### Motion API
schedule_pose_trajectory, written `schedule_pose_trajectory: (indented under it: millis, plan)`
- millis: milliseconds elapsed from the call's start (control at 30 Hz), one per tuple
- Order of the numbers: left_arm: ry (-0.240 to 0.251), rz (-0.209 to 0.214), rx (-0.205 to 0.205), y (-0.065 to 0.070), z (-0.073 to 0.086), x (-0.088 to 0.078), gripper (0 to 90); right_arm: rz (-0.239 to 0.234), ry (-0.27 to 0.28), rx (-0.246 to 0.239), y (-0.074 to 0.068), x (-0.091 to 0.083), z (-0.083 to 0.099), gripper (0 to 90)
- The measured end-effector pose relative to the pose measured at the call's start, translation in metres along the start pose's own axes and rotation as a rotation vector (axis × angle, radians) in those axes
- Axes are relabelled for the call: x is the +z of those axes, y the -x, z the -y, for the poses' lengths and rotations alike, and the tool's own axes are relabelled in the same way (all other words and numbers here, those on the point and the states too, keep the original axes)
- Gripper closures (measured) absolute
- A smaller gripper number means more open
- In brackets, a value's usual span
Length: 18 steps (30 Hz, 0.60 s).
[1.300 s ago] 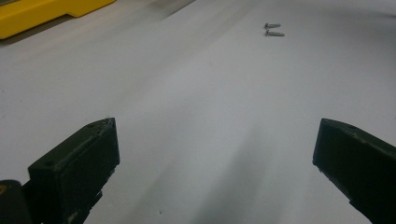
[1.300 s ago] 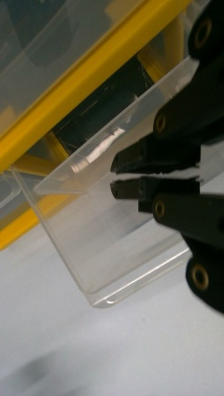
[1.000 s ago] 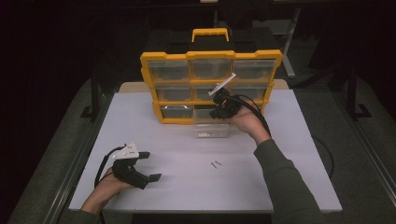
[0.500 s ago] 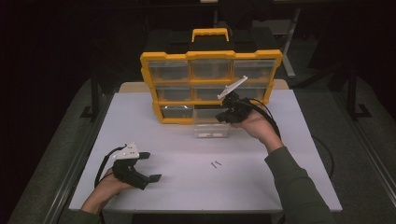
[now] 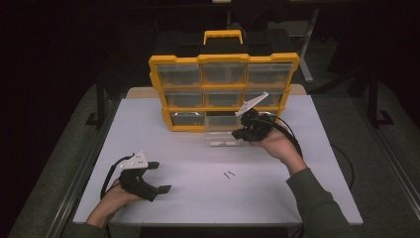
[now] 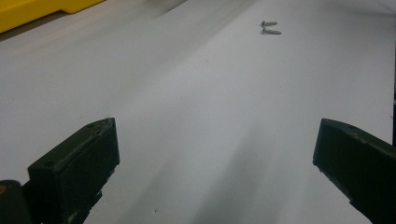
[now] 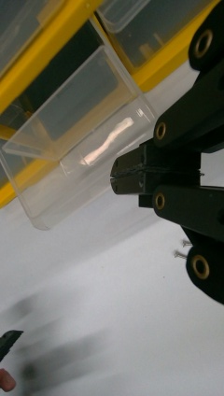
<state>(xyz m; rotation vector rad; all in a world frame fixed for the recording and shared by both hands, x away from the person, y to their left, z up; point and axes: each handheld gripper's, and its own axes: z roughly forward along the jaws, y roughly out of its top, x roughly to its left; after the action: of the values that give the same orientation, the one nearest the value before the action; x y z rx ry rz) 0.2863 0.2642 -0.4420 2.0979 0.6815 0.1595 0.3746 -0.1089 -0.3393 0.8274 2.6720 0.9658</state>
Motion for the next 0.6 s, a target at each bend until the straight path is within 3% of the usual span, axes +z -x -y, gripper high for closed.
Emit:
schedule_pose_trajectory:
  millis: [400, 600]
  plan:
    - [-0.006, 0.000, 0.007, 0.000, 0.000, 0.001, 0.2, -0.028, -0.010, 0.022, -0.008, 0.009, 0.018, 84.4]
    - [-0.006, 0.002, 0.004, 0.000, 0.000, 0.001, 0.2, -0.011, -0.010, 0.038, -0.010, 0.014, 0.030, 71.4]
